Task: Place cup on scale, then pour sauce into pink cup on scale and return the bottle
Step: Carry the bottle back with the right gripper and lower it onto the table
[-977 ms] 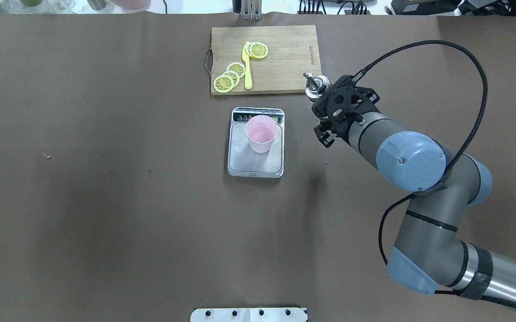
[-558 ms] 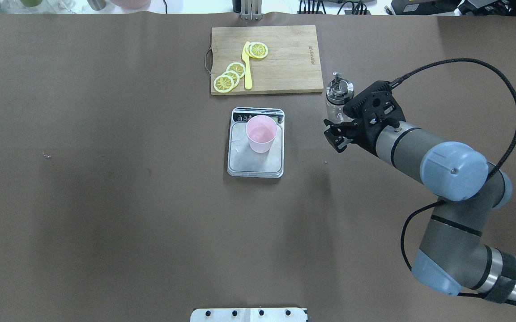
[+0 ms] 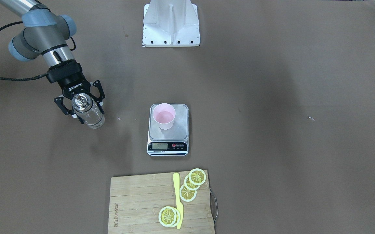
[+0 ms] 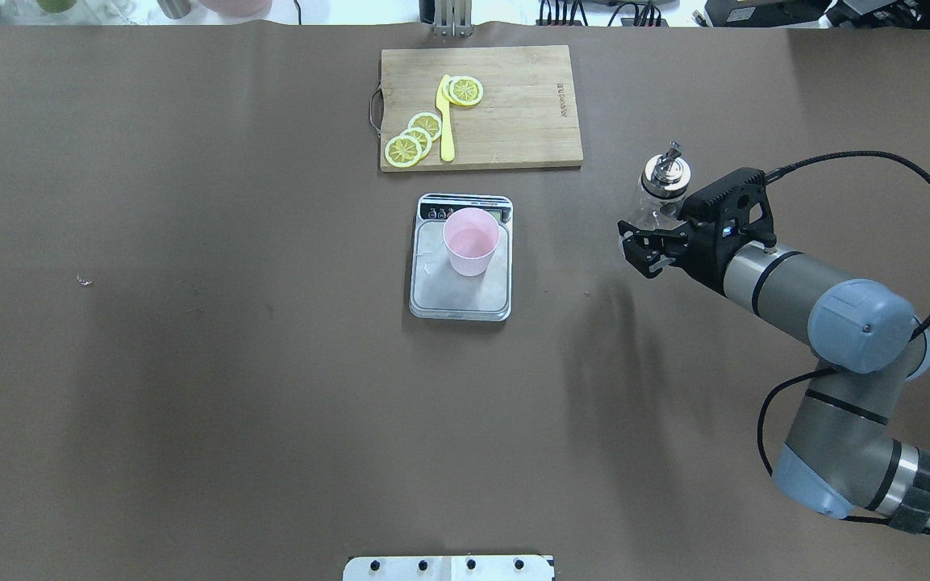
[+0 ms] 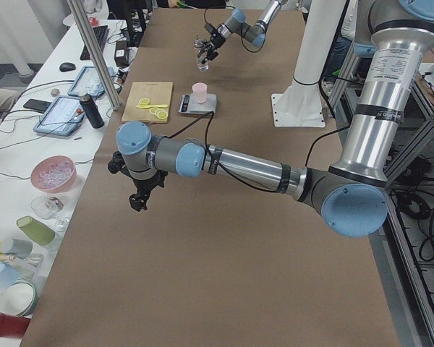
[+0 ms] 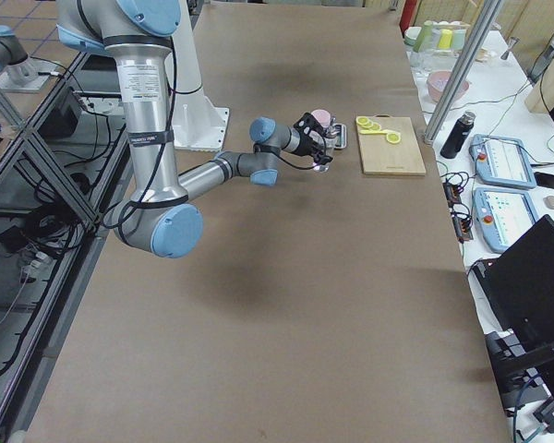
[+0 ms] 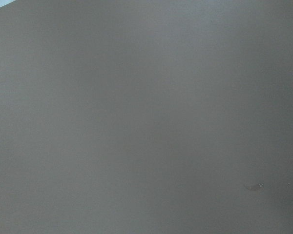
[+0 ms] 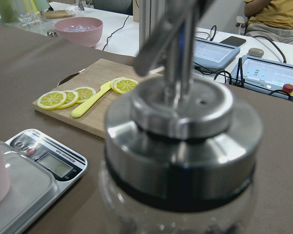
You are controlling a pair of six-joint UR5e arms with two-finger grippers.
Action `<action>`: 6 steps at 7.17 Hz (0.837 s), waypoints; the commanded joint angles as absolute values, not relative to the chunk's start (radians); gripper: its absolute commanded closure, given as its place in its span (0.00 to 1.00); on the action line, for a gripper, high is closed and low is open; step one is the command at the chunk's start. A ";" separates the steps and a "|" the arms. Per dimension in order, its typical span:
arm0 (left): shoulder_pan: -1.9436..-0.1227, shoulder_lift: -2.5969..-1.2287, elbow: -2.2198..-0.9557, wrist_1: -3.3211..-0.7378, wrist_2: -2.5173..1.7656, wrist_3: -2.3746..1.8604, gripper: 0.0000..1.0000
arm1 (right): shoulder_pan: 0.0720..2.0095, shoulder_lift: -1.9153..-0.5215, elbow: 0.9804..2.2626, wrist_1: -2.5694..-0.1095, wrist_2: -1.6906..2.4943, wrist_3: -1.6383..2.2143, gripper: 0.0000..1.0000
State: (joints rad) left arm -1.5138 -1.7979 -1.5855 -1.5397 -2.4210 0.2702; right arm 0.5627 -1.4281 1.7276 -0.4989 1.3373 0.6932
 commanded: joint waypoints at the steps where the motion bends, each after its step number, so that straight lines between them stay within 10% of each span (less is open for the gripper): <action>1: -1.514 -1.798 -1.588 -1.540 -2.419 0.270 0.02 | 0.572 -1.425 1.689 -0.471 1.335 0.696 0.86; 6: -1.514 -1.796 -1.589 -1.540 -2.419 0.270 0.02 | 0.571 -1.428 1.568 -0.309 1.330 0.693 0.86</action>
